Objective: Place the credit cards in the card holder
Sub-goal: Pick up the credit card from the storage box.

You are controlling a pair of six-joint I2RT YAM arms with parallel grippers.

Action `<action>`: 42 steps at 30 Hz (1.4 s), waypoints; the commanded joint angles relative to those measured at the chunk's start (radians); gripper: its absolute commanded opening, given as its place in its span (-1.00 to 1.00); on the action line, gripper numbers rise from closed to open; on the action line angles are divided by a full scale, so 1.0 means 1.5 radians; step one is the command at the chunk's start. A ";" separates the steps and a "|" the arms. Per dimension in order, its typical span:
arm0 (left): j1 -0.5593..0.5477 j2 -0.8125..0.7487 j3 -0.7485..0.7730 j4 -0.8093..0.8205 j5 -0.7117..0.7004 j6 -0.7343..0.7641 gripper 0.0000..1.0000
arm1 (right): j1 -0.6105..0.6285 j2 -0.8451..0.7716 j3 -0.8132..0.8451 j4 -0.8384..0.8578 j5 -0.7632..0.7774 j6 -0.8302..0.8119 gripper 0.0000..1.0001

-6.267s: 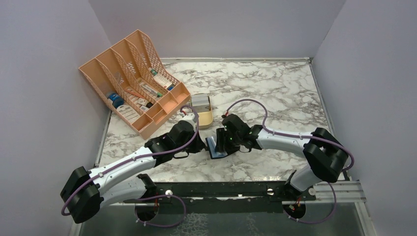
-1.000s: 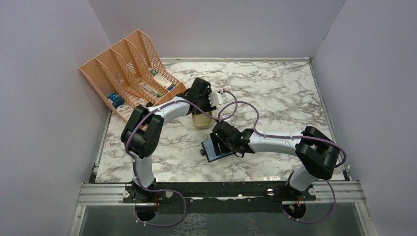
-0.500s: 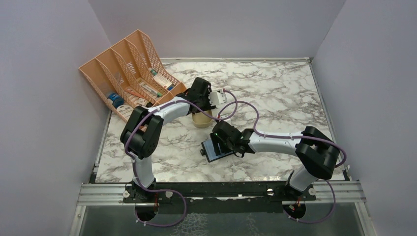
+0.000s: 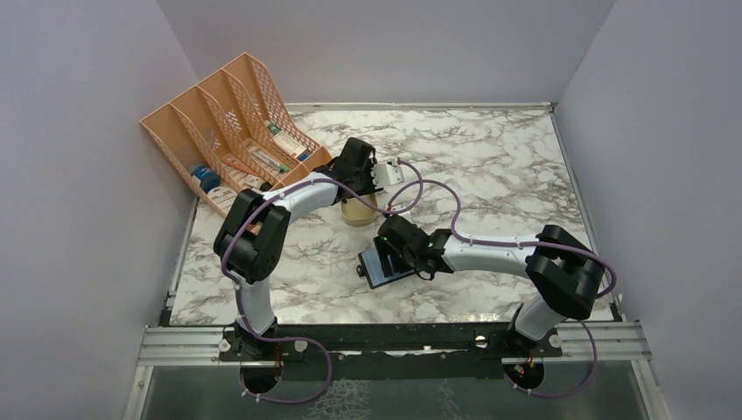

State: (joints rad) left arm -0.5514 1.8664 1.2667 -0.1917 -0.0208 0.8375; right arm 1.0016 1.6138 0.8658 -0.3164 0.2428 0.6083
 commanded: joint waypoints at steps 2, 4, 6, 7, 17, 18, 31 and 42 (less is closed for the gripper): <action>-0.003 -0.033 -0.007 0.003 -0.017 0.020 -0.22 | 0.001 0.008 -0.010 -0.030 0.018 0.008 0.33; -0.003 -0.035 -0.006 -0.001 -0.013 0.019 -0.25 | 0.001 0.006 -0.012 -0.029 0.018 0.008 0.33; -0.004 -0.038 -0.005 -0.005 -0.008 0.018 -0.26 | 0.001 0.008 -0.012 -0.028 0.017 0.008 0.33; -0.004 -0.040 -0.004 -0.009 -0.007 0.017 -0.27 | 0.001 0.008 -0.012 -0.028 0.016 0.008 0.33; -0.007 -0.054 0.004 -0.027 0.005 0.006 -0.45 | 0.001 0.002 -0.013 -0.030 0.013 0.008 0.32; -0.007 -0.054 0.006 -0.032 0.006 0.004 -0.49 | 0.001 0.001 -0.013 -0.029 0.013 0.009 0.32; -0.008 -0.124 0.033 -0.063 0.060 -0.137 -1.00 | 0.001 -0.024 -0.030 -0.004 -0.026 0.019 0.32; 0.006 -0.247 -0.023 0.035 0.028 -0.399 -1.00 | 0.000 -0.098 -0.035 -0.012 -0.042 0.023 0.31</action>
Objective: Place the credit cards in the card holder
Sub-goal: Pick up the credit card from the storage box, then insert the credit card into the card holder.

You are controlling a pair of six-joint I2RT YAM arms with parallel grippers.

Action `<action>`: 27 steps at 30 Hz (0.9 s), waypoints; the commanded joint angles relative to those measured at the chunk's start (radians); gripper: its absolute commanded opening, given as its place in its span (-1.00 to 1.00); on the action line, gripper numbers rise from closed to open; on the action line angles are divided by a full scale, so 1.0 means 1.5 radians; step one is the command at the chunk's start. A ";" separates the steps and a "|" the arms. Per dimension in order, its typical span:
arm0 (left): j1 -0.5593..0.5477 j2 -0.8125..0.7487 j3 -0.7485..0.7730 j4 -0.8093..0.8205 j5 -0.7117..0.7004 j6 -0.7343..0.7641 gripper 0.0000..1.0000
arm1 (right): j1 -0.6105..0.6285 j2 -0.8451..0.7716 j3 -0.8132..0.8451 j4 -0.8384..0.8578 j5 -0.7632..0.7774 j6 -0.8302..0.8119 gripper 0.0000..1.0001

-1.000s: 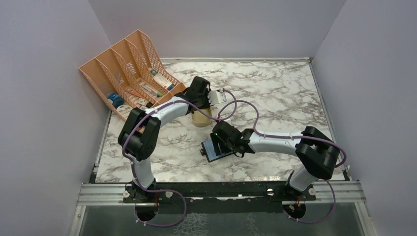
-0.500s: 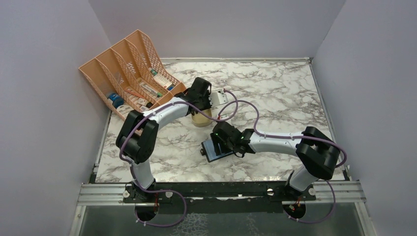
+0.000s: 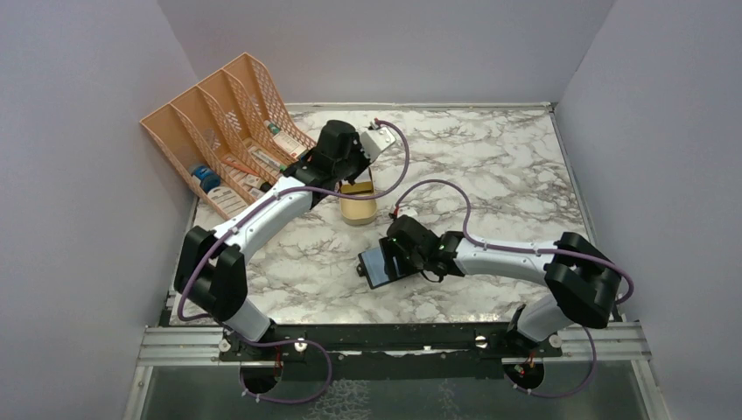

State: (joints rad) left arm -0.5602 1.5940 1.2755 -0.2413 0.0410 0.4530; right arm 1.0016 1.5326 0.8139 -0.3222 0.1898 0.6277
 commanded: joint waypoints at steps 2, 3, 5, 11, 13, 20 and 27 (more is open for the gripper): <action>0.017 -0.090 -0.046 0.088 -0.027 -0.197 -1.00 | 0.000 -0.056 -0.001 -0.011 0.000 0.009 0.30; 0.019 -0.103 -0.055 0.097 -0.032 -0.226 -1.00 | 0.000 -0.058 0.001 -0.014 0.005 0.007 0.29; 0.022 -0.128 -0.065 0.103 -0.038 -0.289 -1.00 | 0.000 -0.058 0.007 -0.022 0.017 0.003 0.27; 0.032 -0.183 -0.083 0.051 -0.009 -0.484 -1.00 | -0.006 -0.050 0.018 -0.045 0.052 -0.007 0.01; 0.033 -0.201 -0.104 0.053 0.040 -0.520 -1.00 | -0.010 -0.056 0.017 -0.050 0.064 -0.010 -0.07; 0.033 -0.276 -0.199 0.055 0.108 -0.673 -1.00 | -0.057 -0.062 0.021 -0.047 0.054 -0.046 -0.11; 0.032 -0.325 -0.321 0.104 0.214 -0.834 -1.00 | -0.102 -0.019 0.036 -0.034 0.019 -0.072 -0.12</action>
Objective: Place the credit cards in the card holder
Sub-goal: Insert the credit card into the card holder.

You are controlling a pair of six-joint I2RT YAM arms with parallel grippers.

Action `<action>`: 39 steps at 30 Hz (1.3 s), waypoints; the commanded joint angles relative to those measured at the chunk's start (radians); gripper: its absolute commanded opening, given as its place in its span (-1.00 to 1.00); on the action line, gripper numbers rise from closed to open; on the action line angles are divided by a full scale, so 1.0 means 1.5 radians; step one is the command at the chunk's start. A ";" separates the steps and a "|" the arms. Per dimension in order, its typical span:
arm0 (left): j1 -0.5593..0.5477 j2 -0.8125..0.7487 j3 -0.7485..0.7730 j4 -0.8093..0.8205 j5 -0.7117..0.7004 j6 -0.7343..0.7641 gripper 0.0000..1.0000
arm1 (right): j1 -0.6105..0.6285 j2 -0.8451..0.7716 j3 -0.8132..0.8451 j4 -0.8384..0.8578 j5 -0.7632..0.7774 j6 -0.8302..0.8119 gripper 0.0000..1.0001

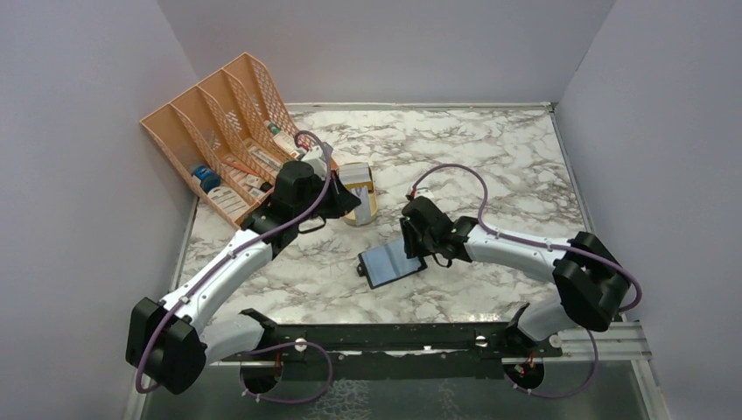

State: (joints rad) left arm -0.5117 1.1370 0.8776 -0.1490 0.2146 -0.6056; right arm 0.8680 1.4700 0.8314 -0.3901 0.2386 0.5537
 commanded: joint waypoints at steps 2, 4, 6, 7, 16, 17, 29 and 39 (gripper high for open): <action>-0.001 -0.019 -0.093 0.068 0.130 -0.164 -1.00 | -0.017 0.032 0.025 0.013 -0.016 -0.025 -0.13; -0.004 -0.014 -0.130 0.096 0.161 -0.182 -1.00 | -0.020 0.040 0.021 0.016 -0.016 -0.026 -0.17; -0.007 -0.008 -0.159 0.121 0.185 -0.197 -1.00 | -0.020 0.047 0.015 0.019 -0.015 -0.026 -0.20; -0.009 -0.006 -0.170 0.131 0.190 -0.206 -1.00 | -0.021 0.050 0.010 0.020 -0.015 -0.024 -0.22; -0.076 0.019 -0.213 0.181 0.175 -0.240 -1.00 | -0.021 0.012 -0.056 0.037 -0.092 0.029 -0.35; -0.084 0.023 -0.213 0.181 0.167 -0.240 -1.00 | -0.021 0.004 -0.065 0.041 -0.102 0.037 -0.36; -0.099 0.103 -0.217 0.194 0.169 -0.224 -1.00 | -0.020 -0.054 -0.116 0.043 -0.137 0.100 -0.41; -0.099 0.150 -0.202 0.190 0.181 -0.170 -1.00 | -0.021 -0.122 -0.065 0.032 -0.169 0.073 -0.48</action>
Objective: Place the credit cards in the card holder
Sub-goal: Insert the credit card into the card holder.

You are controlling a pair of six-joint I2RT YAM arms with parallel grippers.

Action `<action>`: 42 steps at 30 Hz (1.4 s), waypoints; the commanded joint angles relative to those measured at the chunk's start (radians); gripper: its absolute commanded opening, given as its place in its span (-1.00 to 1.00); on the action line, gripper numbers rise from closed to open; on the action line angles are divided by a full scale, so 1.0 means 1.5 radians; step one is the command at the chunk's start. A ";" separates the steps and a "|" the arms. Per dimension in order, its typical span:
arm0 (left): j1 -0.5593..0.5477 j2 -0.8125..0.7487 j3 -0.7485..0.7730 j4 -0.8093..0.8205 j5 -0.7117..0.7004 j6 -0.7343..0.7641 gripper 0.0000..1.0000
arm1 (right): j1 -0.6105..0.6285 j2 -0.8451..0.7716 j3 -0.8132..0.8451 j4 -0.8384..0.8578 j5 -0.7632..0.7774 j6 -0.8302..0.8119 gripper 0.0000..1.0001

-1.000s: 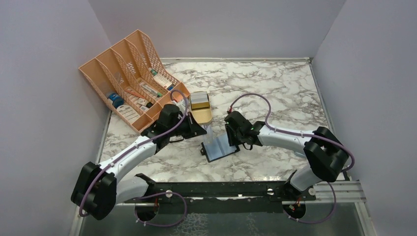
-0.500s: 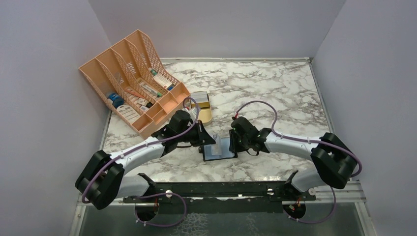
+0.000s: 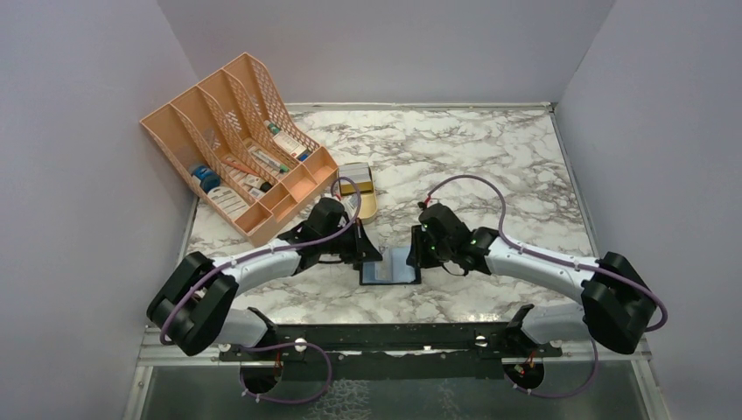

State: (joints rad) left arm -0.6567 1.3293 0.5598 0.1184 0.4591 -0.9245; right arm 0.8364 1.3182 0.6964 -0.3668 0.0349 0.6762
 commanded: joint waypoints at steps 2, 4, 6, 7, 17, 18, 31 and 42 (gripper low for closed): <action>-0.002 0.032 0.012 0.017 0.025 0.046 -1.00 | 0.001 -0.018 0.025 0.037 -0.050 -0.009 -0.60; -0.002 0.041 0.012 0.026 0.036 0.042 -1.00 | 0.001 -0.009 0.025 0.054 -0.061 -0.007 -0.66; -0.002 0.050 0.016 0.025 0.040 0.041 -1.00 | 0.000 0.006 0.027 0.065 -0.061 -0.004 -0.67; -0.002 0.053 0.018 0.022 0.040 0.040 -1.00 | 0.001 0.015 0.028 0.071 -0.058 -0.004 -0.67; -0.002 0.097 0.025 0.013 0.041 0.024 -1.00 | 0.000 0.092 0.008 0.101 0.001 -0.002 -0.68; -0.002 0.099 0.022 0.018 0.042 0.020 -1.00 | 0.001 0.098 0.003 0.105 0.000 -0.001 -0.68; -0.002 0.106 0.047 0.002 0.055 0.027 -1.00 | 0.001 0.090 -0.042 0.114 0.009 0.013 -0.70; -0.002 0.127 0.066 -0.032 0.032 0.035 -1.00 | 0.001 0.061 -0.057 0.113 0.017 0.021 -0.70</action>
State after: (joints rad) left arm -0.6567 1.4975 0.6342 0.1005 0.5095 -0.8871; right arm 0.8364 1.4235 0.6365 -0.1860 0.0246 0.6937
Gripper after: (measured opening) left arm 0.011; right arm 0.150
